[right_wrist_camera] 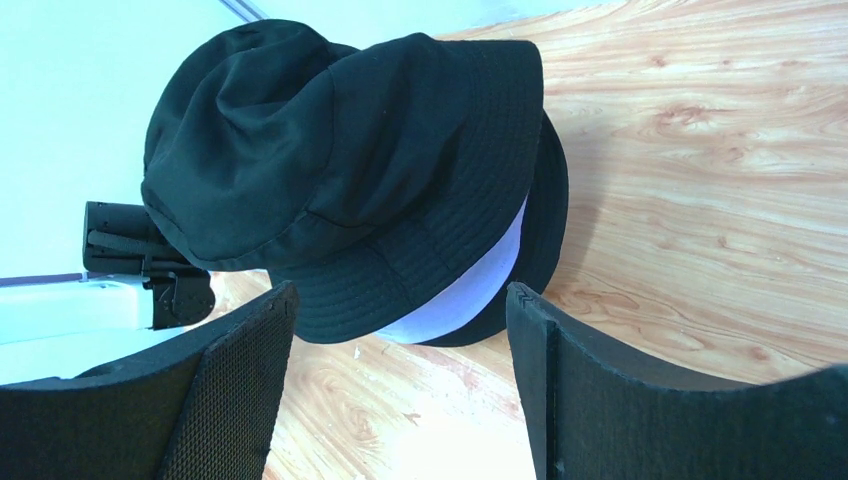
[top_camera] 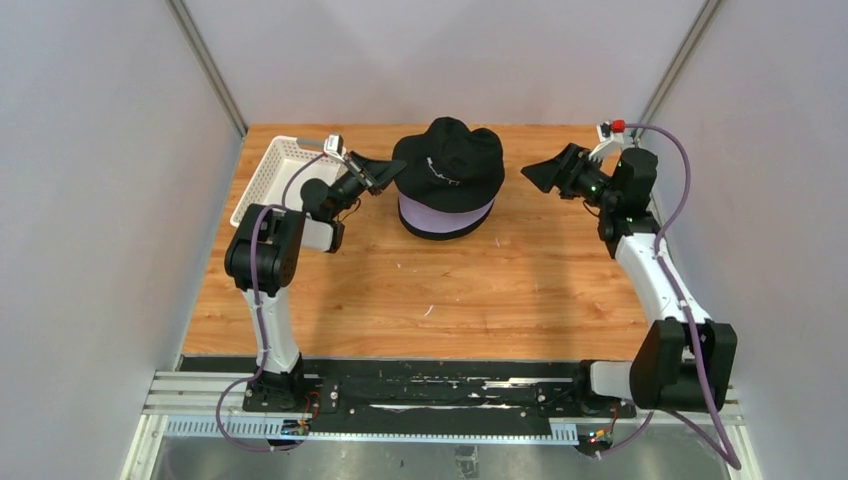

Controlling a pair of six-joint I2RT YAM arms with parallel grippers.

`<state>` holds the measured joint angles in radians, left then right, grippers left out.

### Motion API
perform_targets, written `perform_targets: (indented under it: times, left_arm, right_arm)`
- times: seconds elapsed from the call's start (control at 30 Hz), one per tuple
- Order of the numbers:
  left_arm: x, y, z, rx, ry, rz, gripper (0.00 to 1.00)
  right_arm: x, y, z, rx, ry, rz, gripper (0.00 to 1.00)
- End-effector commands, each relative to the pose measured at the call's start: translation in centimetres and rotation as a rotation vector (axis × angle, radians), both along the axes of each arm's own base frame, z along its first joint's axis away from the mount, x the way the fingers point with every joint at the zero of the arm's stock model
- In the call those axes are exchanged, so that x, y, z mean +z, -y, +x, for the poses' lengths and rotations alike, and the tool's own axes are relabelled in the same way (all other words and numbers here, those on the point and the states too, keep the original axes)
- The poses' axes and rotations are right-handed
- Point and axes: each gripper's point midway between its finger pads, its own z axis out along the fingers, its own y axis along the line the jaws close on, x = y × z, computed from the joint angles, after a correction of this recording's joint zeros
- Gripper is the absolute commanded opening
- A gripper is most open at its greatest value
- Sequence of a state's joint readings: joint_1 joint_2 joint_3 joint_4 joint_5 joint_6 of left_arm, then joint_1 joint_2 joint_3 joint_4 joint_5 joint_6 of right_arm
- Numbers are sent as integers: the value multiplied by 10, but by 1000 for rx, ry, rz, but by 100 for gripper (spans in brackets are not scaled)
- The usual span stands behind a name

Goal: Stack the hats
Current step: Stack the hat on the hat.

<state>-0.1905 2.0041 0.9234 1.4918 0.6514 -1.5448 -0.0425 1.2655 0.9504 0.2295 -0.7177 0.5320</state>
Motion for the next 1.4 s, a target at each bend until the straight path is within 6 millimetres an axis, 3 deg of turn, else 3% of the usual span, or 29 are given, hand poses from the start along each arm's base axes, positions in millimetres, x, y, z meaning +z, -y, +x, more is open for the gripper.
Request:
perform_targets:
  times: [0.0, 0.43, 0.7, 1.03, 1.07, 1.17, 1.37]
  left_arm:
    - [-10, -8, 1, 20, 30, 13, 10]
    - [-51, -15, 4, 49, -54, 43, 14]
    - [-51, -14, 7, 48, -49, 42, 14]
    - [-47, -13, 11, 43, -44, 31, 14]
    - [-46, -13, 11, 43, -43, 31, 14]
    - [-45, -13, 12, 42, -40, 28, 14]
    - [-42, -13, 12, 39, -34, 27, 14]
  right_arm:
    - [-12, -3, 7, 30, -33, 55, 76]
    - [-46, -16, 34, 100, -142, 223, 74]
    - [-55, -29, 49, 190, -161, 420, 68]
    - [-38, -35, 56, 306, -71, 624, 63]
    - [-44, -36, 58, 309, -90, 634, 62]
    - [-48, -39, 60, 314, -93, 632, 61]
    - [-34, -45, 60, 342, -63, 625, 57]
